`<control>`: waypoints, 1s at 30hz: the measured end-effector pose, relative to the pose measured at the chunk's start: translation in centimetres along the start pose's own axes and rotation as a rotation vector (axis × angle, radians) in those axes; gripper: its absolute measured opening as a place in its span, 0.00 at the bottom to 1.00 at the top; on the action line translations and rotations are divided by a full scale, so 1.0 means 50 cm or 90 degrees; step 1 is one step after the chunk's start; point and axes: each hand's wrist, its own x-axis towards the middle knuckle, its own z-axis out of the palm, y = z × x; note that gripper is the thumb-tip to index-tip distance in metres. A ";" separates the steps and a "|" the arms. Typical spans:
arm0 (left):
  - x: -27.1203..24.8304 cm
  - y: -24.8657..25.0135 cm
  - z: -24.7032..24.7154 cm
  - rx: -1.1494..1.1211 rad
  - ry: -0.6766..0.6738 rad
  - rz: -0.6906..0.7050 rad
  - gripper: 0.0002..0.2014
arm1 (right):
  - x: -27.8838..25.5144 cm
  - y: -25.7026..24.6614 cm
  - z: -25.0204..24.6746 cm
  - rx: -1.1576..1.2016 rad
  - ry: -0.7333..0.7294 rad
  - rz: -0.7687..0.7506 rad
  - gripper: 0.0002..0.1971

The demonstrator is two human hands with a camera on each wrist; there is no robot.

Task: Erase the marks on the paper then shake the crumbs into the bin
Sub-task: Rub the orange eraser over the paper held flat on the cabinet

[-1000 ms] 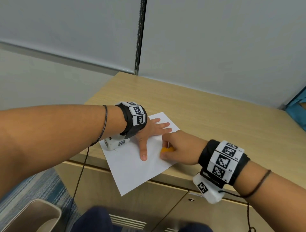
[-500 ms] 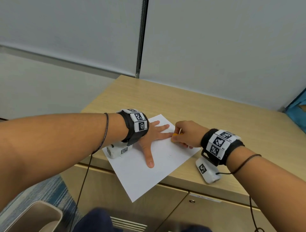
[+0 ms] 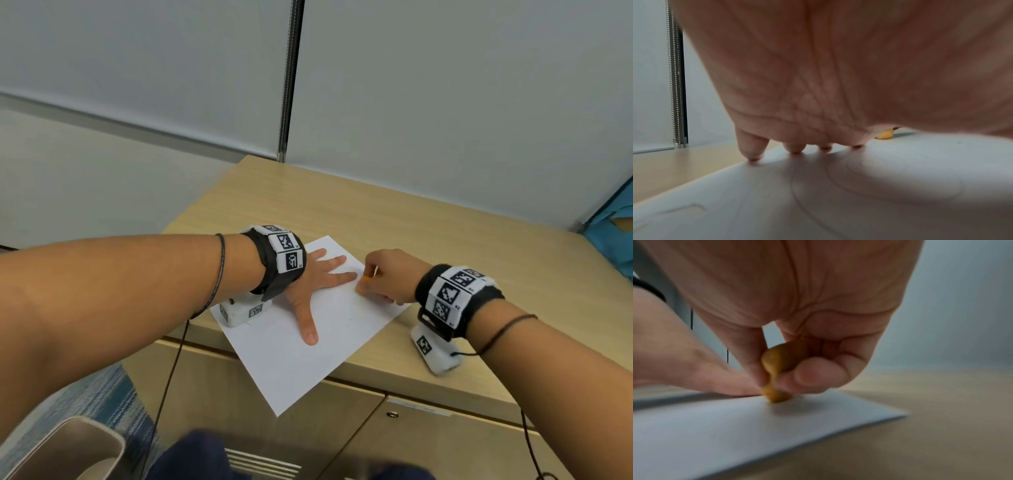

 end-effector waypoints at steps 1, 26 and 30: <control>0.001 0.000 0.000 0.001 -0.002 -0.002 0.72 | -0.003 -0.007 0.003 -0.012 0.001 -0.009 0.14; 0.014 0.003 0.003 -0.018 0.008 -0.021 0.75 | -0.016 -0.023 0.006 -0.008 0.014 -0.019 0.14; 0.018 0.003 0.007 -0.011 0.008 -0.019 0.74 | -0.051 -0.058 0.036 -0.009 -0.008 -0.102 0.12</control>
